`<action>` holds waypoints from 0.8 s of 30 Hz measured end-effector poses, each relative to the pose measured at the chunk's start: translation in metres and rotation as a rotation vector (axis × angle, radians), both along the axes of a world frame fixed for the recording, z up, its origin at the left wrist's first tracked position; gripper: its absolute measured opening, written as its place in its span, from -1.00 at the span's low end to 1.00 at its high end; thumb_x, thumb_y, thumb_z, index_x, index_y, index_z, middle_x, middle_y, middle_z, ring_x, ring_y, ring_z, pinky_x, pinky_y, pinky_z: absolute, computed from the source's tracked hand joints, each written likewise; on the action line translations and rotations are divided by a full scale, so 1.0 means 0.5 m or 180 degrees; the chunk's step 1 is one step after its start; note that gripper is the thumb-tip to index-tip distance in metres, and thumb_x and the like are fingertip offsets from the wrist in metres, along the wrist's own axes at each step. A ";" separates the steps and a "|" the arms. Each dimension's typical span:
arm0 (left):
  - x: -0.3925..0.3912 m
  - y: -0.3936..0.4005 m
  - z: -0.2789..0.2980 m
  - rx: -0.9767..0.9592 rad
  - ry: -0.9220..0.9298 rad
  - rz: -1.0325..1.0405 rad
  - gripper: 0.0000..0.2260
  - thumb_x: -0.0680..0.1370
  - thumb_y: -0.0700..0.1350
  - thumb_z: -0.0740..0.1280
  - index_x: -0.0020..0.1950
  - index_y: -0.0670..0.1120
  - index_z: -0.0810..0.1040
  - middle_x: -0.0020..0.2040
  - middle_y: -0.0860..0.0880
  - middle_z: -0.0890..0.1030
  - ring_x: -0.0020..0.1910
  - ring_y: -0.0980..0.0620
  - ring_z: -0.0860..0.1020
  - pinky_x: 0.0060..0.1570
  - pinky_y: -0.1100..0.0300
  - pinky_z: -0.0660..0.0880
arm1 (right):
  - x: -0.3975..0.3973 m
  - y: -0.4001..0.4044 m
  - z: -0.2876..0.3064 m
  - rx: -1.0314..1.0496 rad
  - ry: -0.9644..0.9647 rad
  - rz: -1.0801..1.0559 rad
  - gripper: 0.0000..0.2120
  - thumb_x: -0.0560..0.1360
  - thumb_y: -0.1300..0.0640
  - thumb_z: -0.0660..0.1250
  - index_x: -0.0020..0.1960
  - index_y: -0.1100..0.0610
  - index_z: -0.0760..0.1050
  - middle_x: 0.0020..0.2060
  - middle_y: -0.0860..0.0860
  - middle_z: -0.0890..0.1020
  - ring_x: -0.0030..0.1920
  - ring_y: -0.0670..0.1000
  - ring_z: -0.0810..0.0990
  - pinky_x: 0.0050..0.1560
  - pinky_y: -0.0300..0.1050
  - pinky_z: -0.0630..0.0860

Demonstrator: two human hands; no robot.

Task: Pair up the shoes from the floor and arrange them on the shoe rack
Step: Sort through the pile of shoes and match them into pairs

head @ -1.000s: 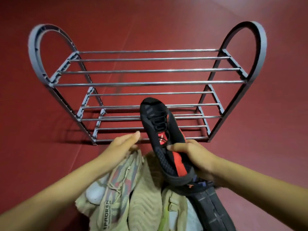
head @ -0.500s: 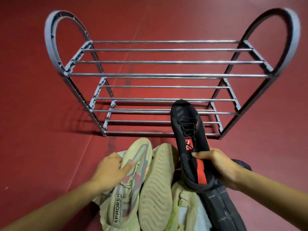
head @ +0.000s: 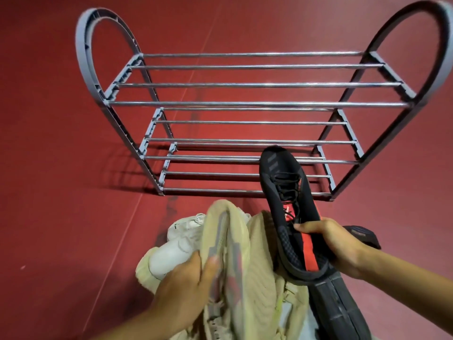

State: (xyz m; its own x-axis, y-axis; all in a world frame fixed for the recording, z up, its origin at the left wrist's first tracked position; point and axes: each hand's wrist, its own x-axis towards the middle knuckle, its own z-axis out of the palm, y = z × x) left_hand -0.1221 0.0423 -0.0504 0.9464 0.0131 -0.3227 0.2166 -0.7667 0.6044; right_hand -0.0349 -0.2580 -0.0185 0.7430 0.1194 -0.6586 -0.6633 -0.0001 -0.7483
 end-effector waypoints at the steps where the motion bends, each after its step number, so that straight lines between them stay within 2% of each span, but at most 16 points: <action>1: 0.002 0.012 -0.022 0.0621 -0.0158 -0.0408 -0.76 0.51 0.23 0.25 -0.03 0.09 0.50 -0.28 0.05 0.65 -0.28 0.09 0.63 -0.24 0.14 0.58 | -0.002 0.001 0.001 0.0029 0.0034 0.0007 -0.84 0.52 0.27 0.32 0.05 0.30 0.61 -0.12 0.29 0.71 -0.21 0.22 0.70 -0.10 0.03 0.64; 2: 0.002 0.020 -0.031 0.0962 -0.0099 -0.0753 -0.79 0.46 0.18 0.36 -0.10 0.08 0.46 -0.34 0.08 0.62 -0.37 0.10 0.61 -0.38 0.19 0.55 | -0.004 0.003 0.004 0.0063 0.0063 0.0020 -0.83 0.53 0.26 0.31 0.04 0.31 0.62 -0.11 0.29 0.71 -0.21 0.21 0.70 -0.10 0.03 0.64; 3: 0.011 0.026 -0.036 0.1302 -0.0273 -0.1031 -0.77 0.46 0.18 0.37 -0.19 0.07 0.42 -0.41 0.09 0.57 -0.43 0.08 0.59 -0.46 0.20 0.51 | -0.004 0.004 0.006 0.0096 0.0088 0.0029 -0.82 0.53 0.26 0.30 0.03 0.32 0.63 -0.09 0.30 0.72 -0.21 0.22 0.70 -0.08 0.04 0.64; 5: 0.058 0.047 -0.024 0.1219 -0.0337 -0.0830 -0.68 0.54 0.20 0.15 -0.28 0.02 0.36 -0.41 0.05 0.52 -0.33 -0.04 0.59 -0.35 0.12 0.47 | -0.004 0.000 0.007 0.0139 0.0137 0.0038 -0.81 0.53 0.24 0.30 0.01 0.32 0.64 -0.06 0.31 0.71 -0.19 0.22 0.70 -0.06 0.05 0.64; 6: 0.082 0.063 -0.017 0.1091 -0.0357 -0.0540 -0.71 0.51 0.19 0.13 -0.26 0.03 0.36 -0.35 0.06 0.53 -0.24 -0.05 0.57 -0.25 0.09 0.46 | -0.005 -0.002 0.007 0.0165 0.0196 0.0044 -0.80 0.53 0.24 0.29 0.00 0.32 0.65 -0.06 0.31 0.71 -0.20 0.22 0.70 -0.08 0.04 0.64; 7: 0.103 0.083 -0.018 0.0970 -0.0477 -0.0315 -0.79 0.44 0.20 0.16 -0.19 0.08 0.40 -0.24 0.10 0.55 -0.14 -0.02 0.55 -0.13 0.06 0.47 | -0.006 -0.003 0.007 0.0191 0.0258 0.0049 -0.79 0.53 0.22 0.29 0.00 0.32 0.65 -0.06 0.31 0.71 -0.21 0.21 0.70 -0.09 0.03 0.64; 8: 0.121 0.111 -0.018 0.0937 -0.0409 -0.0162 -0.73 0.37 0.23 0.20 -0.03 0.14 0.45 -0.08 0.14 0.57 -0.01 0.00 0.54 0.02 0.04 0.48 | -0.006 -0.004 0.007 0.0191 0.0314 0.0057 -0.78 0.53 0.21 0.29 0.00 0.32 0.65 -0.05 0.30 0.71 -0.21 0.21 0.70 -0.09 0.02 0.63; 10: 0.143 0.159 -0.035 0.0922 0.0267 -0.0253 -0.29 0.25 0.35 0.29 0.36 0.11 0.39 0.24 0.11 0.49 0.24 0.02 0.47 0.24 0.05 0.41 | -0.008 -0.003 0.007 0.0177 0.0358 0.0074 -0.77 0.52 0.20 0.30 0.01 0.32 0.65 -0.07 0.29 0.72 -0.22 0.20 0.70 -0.10 0.01 0.63; 11: 0.142 0.168 -0.042 0.0743 0.0599 -0.0327 -0.18 0.23 0.38 0.35 0.44 0.10 0.35 0.28 0.09 0.46 0.26 0.04 0.46 0.24 0.10 0.40 | -0.007 -0.003 0.007 0.0184 0.0334 0.0074 -0.78 0.52 0.20 0.30 -0.01 0.32 0.65 -0.10 0.28 0.72 -0.24 0.20 0.70 -0.15 -0.02 0.63; 13: 0.130 0.170 -0.056 0.0625 0.0644 -0.0287 -0.30 0.25 0.34 0.46 0.32 0.12 0.44 0.18 0.12 0.53 0.12 0.11 0.52 0.08 0.18 0.44 | -0.006 -0.003 0.009 0.0159 0.0322 0.0049 -0.80 0.52 0.21 0.30 -0.04 0.31 0.65 -0.13 0.27 0.72 -0.27 0.19 0.71 -0.21 -0.06 0.65; 15: 0.130 0.166 -0.056 0.0736 0.0331 -0.0134 -0.55 0.26 0.29 0.51 0.03 0.12 0.52 -0.04 0.15 0.59 -0.10 0.17 0.55 -0.15 0.20 0.45 | -0.007 -0.007 0.012 0.0184 0.0418 0.0043 -0.77 0.51 0.19 0.31 0.02 0.32 0.66 -0.06 0.29 0.72 -0.20 0.21 0.71 -0.10 -0.01 0.66; 17: 0.145 0.167 -0.041 0.0600 0.0423 -0.0011 -0.65 0.25 0.19 0.57 -0.16 0.07 0.52 -0.23 0.15 0.58 -0.30 0.18 0.50 -0.31 0.22 0.37 | -0.007 -0.010 0.011 0.0092 0.0471 0.0129 -0.73 0.51 0.17 0.32 0.08 0.33 0.64 0.01 0.32 0.71 -0.11 0.24 0.69 0.04 0.07 0.62; 18: 0.154 0.170 -0.028 0.0444 0.0572 -0.0003 -0.66 0.23 0.14 0.59 -0.21 0.03 0.52 -0.29 0.16 0.54 -0.36 0.17 0.45 -0.34 0.22 0.32 | -0.005 -0.010 0.012 -0.0098 0.0432 0.0228 -0.73 0.52 0.17 0.33 0.09 0.34 0.63 -0.01 0.31 0.72 -0.11 0.24 0.69 0.03 0.07 0.62; 21: 0.172 0.171 0.015 -0.0003 0.1054 -0.0245 -0.64 0.23 0.11 0.56 -0.21 0.00 0.46 -0.28 0.10 0.42 -0.33 0.12 0.33 -0.28 0.16 0.24 | 0.005 -0.009 0.018 -0.1121 -0.0062 0.0635 -0.84 0.55 0.15 0.37 0.03 0.23 0.61 -0.16 0.18 0.76 -0.23 0.11 0.71 -0.14 -0.02 0.65; 22: 0.173 0.165 0.032 -0.0101 0.1155 -0.0277 -0.66 0.28 0.08 0.55 -0.18 0.00 0.45 -0.25 0.07 0.42 -0.30 0.11 0.32 -0.28 0.16 0.23 | 0.008 -0.009 0.021 -0.1473 -0.0261 0.0779 -0.86 0.53 0.10 0.40 0.04 0.15 0.59 -0.15 0.13 0.75 -0.20 0.07 0.71 -0.08 -0.02 0.65; 24: 0.178 0.151 0.069 -0.0249 0.1066 -0.0142 -0.74 0.38 -0.04 0.53 -0.09 -0.06 0.49 -0.19 0.02 0.49 -0.27 0.08 0.39 -0.29 0.17 0.27 | 0.014 -0.015 0.019 -0.2048 -0.0486 0.1027 -0.75 0.48 -0.02 0.46 0.08 0.03 0.49 -0.07 0.03 0.69 -0.08 0.03 0.67 0.01 -0.01 0.61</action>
State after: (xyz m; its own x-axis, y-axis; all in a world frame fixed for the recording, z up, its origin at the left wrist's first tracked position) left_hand -0.0330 0.1177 -0.0159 0.7869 -0.0631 -0.6139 0.3801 -0.7341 0.5627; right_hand -0.0277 -0.2656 -0.0089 0.8253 -0.0277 -0.5640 -0.4444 -0.6481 -0.6185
